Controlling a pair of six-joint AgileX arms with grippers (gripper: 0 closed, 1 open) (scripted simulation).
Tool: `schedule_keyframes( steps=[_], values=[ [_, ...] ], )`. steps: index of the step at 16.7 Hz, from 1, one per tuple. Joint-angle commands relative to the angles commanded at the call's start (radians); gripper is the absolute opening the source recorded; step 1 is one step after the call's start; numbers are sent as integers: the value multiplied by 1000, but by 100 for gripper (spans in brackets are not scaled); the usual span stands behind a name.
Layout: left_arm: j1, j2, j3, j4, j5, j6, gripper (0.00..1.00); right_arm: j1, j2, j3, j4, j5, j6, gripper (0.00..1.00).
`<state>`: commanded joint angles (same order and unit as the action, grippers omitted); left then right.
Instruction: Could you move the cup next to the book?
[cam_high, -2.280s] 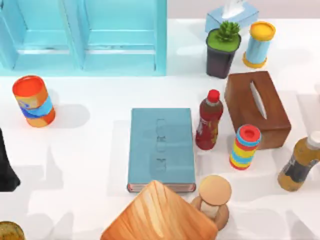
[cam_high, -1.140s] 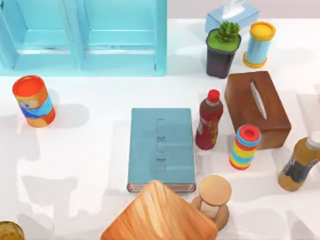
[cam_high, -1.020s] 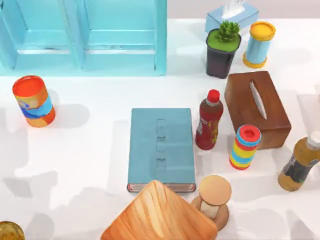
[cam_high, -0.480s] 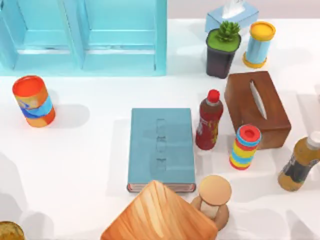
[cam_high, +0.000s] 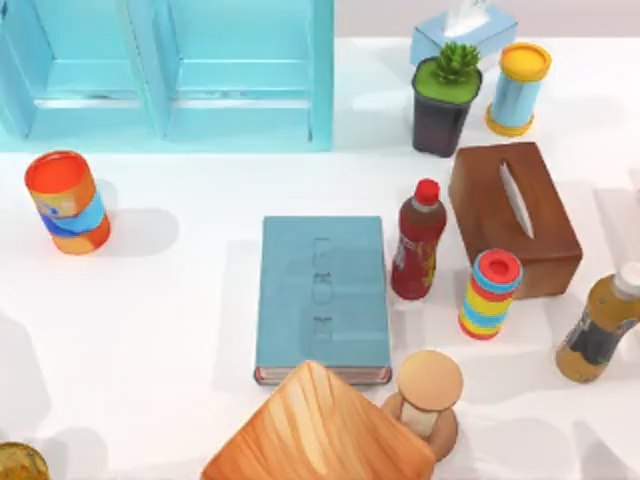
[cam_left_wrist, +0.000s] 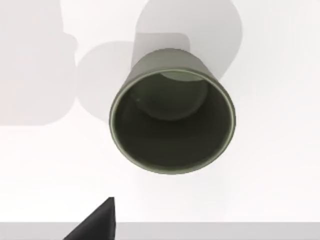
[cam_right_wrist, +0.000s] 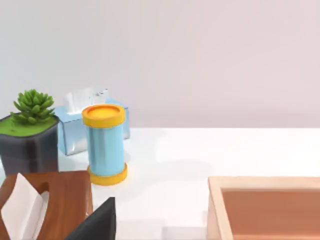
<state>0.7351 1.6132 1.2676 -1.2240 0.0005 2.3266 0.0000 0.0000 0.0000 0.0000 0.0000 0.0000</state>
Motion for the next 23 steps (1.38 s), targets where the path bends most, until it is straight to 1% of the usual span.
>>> schedule_keyframes(
  steps=[4, 6, 10, 12, 17, 23],
  values=[
    [-3, 9, -34, 40, 0, -2, 100, 0, 0, 0, 0, 0, 0, 100],
    [-1, 32, -87, 116, 0, -1, 100, 0, 0, 0, 0, 0, 0, 100],
    [2, 90, -220, 320, 0, 3, 100, 0, 0, 0, 0, 0, 0, 100],
    [3, 111, -269, 383, 0, 5, 100, 0, 0, 0, 0, 0, 0, 100],
    [4, 118, -286, 404, 0, 6, 100, 0, 0, 0, 0, 0, 0, 100],
    [4, 118, -286, 404, 0, 6, 55, 0, 0, 0, 0, 0, 0, 100]
  ],
)
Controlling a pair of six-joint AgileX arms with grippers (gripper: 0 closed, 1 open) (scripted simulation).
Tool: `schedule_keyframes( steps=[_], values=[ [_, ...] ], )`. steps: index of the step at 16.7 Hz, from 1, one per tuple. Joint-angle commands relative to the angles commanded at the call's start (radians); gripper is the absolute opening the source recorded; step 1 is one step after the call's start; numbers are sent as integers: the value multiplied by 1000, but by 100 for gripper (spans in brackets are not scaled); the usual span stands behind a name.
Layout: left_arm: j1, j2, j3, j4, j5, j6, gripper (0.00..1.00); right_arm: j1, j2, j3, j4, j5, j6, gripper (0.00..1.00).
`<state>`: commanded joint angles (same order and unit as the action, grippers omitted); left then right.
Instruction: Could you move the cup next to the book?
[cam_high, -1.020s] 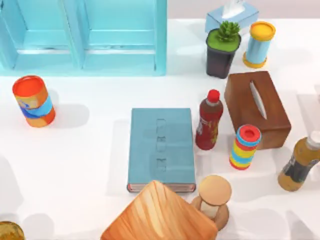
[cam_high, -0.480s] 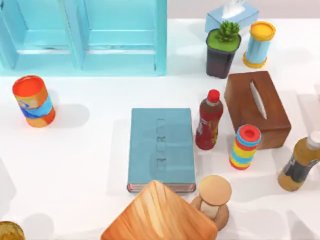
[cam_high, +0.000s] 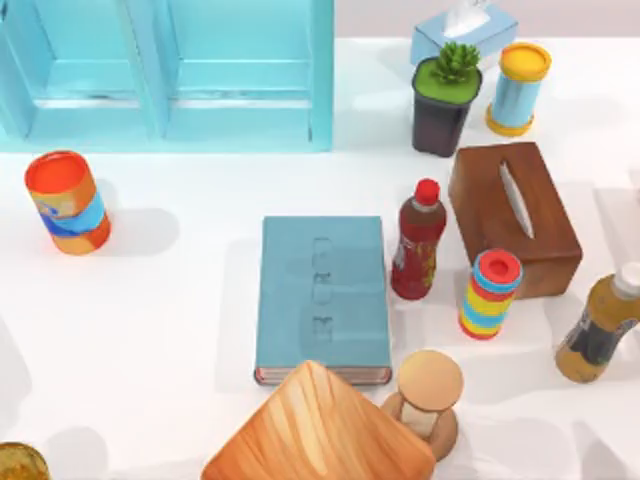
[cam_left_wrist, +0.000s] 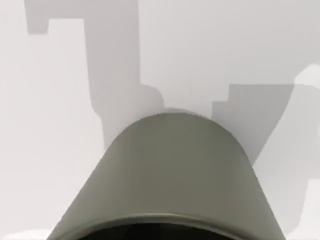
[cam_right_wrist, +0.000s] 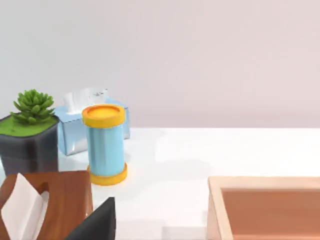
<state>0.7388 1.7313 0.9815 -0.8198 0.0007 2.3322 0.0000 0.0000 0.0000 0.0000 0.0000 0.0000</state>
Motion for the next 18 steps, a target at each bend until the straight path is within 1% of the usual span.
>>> schedule_keyframes(
  steps=[7, 8, 18],
  values=[
    [0, 0, 0, 0, 0, 0, 2, 0, 0, 0, 0, 0, 0, 100],
    [0, 0, 0, 0, 0, 0, 0, 0, 0, 0, 0, 0, 0, 100],
    [0, -10, 14, -17, 0, -1, 0, 0, 0, 0, 0, 0, 0, 100]
  ],
)
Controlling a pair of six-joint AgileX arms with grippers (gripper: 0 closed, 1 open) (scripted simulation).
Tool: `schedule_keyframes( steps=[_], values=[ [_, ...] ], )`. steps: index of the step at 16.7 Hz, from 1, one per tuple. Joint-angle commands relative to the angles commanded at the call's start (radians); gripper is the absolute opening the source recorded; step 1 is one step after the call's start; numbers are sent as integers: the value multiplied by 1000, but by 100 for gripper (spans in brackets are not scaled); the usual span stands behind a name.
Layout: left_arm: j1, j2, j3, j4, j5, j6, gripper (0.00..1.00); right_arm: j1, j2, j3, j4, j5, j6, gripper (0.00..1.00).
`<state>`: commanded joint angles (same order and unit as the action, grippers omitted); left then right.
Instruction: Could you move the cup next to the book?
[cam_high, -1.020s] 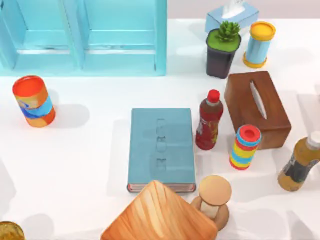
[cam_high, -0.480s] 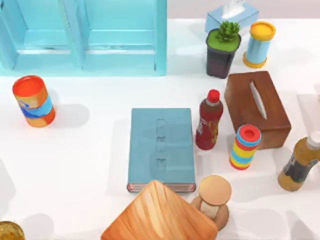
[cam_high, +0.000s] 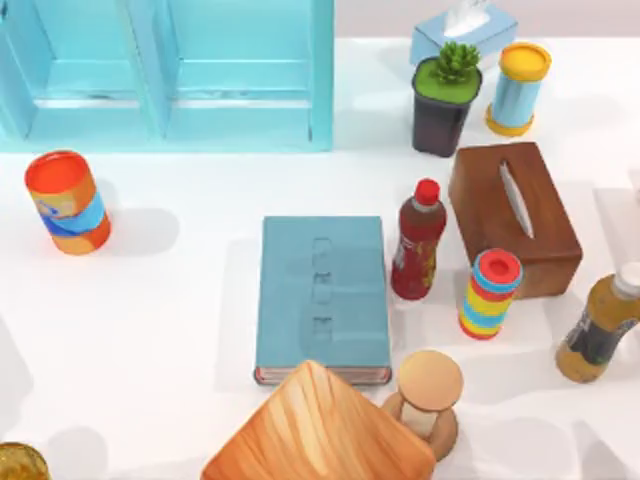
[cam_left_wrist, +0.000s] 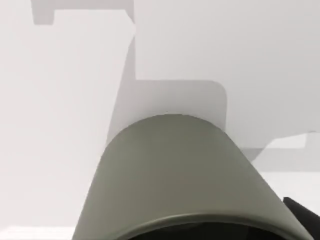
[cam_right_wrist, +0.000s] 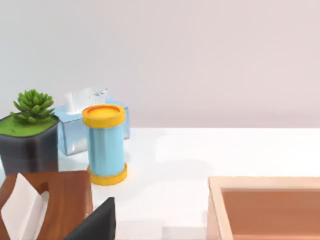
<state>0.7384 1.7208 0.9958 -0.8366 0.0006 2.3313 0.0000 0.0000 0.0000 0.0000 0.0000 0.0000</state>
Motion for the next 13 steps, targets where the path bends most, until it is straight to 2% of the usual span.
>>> schedule_keyframes(
  steps=[6, 13],
  values=[
    [-2, -65, 107, -182, 0, -2, 0, 0, 0, 0, 0, 0, 0, 100],
    [-14, -62, 119, -188, 0, -29, 0, 0, 0, 0, 0, 0, 0, 100]
  ],
)
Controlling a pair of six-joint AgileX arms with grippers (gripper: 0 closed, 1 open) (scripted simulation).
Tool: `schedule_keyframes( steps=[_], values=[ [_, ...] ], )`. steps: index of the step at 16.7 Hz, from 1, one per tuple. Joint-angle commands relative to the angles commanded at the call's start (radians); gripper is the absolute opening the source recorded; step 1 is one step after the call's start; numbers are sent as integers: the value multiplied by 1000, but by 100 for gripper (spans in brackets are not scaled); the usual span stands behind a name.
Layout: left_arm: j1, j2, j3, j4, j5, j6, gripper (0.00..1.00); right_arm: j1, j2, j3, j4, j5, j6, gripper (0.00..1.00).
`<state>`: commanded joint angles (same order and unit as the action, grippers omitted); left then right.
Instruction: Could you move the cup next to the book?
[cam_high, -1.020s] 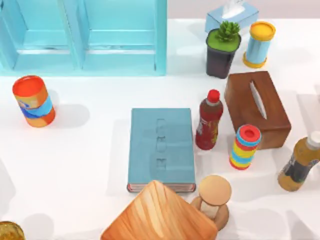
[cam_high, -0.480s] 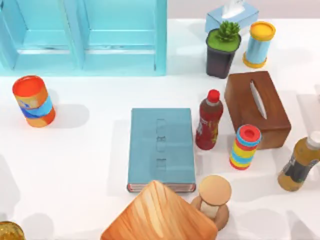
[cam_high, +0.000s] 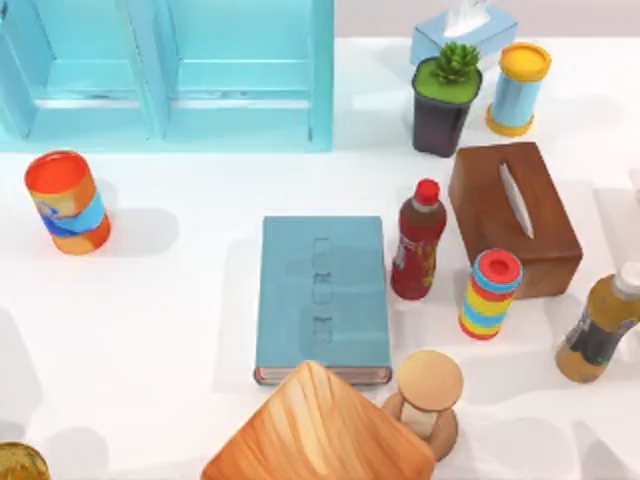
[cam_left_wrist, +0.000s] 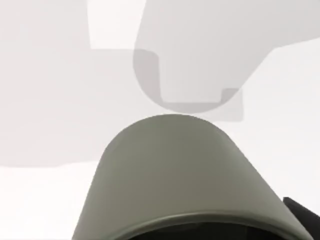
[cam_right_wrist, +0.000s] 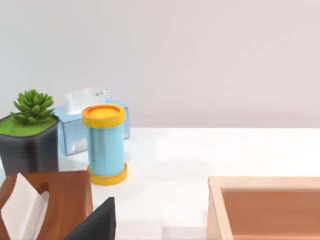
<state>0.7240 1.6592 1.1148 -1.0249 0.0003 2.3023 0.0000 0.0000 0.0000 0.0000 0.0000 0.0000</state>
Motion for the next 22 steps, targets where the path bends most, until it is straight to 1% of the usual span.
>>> schedule_keyframes(
  steps=[2, 5, 8, 10, 13, 22],
  values=[
    [-32, 7, 22, -7, -2, -68, 0, 0, 0, 0, 0, 0, 0, 100],
    [-117, 28, 71, -28, -2, -242, 0, 0, 0, 0, 0, 0, 0, 100],
    [-235, 61, 128, -61, 2, -472, 0, 0, 0, 0, 0, 0, 0, 100],
    [-328, 86, 164, -88, 7, -660, 0, 0, 0, 0, 0, 0, 0, 100],
    [-482, 127, 216, -132, 21, -993, 0, 0, 0, 0, 0, 0, 0, 100],
    [-966, 193, 356, -229, 69, -2161, 0, 0, 0, 0, 0, 0, 0, 100]
  ],
)
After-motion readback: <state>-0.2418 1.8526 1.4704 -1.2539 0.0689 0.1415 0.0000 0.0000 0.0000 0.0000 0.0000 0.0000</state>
